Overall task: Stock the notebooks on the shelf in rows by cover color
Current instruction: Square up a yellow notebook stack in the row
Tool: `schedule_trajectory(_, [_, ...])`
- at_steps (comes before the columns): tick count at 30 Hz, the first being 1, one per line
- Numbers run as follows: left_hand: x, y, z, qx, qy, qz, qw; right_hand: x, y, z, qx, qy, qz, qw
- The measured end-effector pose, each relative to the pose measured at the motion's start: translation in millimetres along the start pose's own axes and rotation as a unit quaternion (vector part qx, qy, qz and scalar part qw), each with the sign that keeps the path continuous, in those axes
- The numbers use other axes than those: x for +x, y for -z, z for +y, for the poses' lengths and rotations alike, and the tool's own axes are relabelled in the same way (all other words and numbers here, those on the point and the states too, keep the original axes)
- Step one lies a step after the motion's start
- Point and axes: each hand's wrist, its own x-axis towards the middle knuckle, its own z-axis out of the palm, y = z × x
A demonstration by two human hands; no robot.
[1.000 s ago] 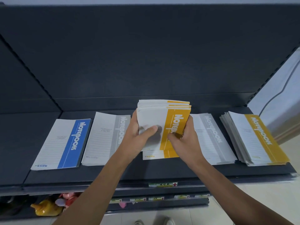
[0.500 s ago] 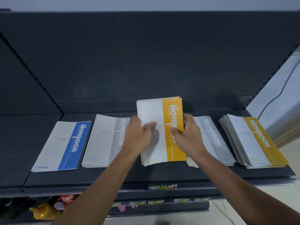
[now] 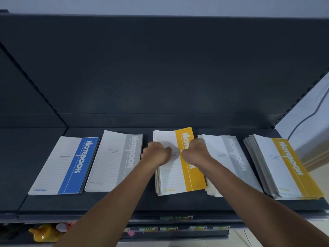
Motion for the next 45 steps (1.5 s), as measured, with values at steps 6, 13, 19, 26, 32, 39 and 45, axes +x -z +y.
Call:
schedule_trajectory(6, [3,4,-10,-0.06,-0.029,-0.022,0.998,8,-5,4,-0.106,0.015,0.002,0.994])
schedule_trajectory(13, [-7,14,-19,-0.225,-0.081,-0.056,0.969,3,-1,11,0.005,0.007,-0.01,1.0])
schedule_trajectory(19, [-36,25,-35,-0.289,-0.21,0.006,0.934,-26,4,14,0.151,0.097,0.028,0.983])
schedule_trajectory(26, [-64,29,-44,-0.323,-0.352,0.014,0.878,-65,-3,19,0.173,0.26,0.143,0.939])
schedule_trajectory(32, [-66,32,-49,-0.33,-0.35,0.006,0.877,-73,-6,23,0.22,0.242,0.134,0.935])
schedule_trajectory(39, [-69,18,-55,-0.325,-0.323,0.006,0.889,-76,-18,27,0.199,0.247,0.15,0.936])
schedule_trajectory(45, [-59,21,-51,-0.197,-0.338,0.096,0.915,-72,-17,31,0.147,0.224,0.174,0.947])
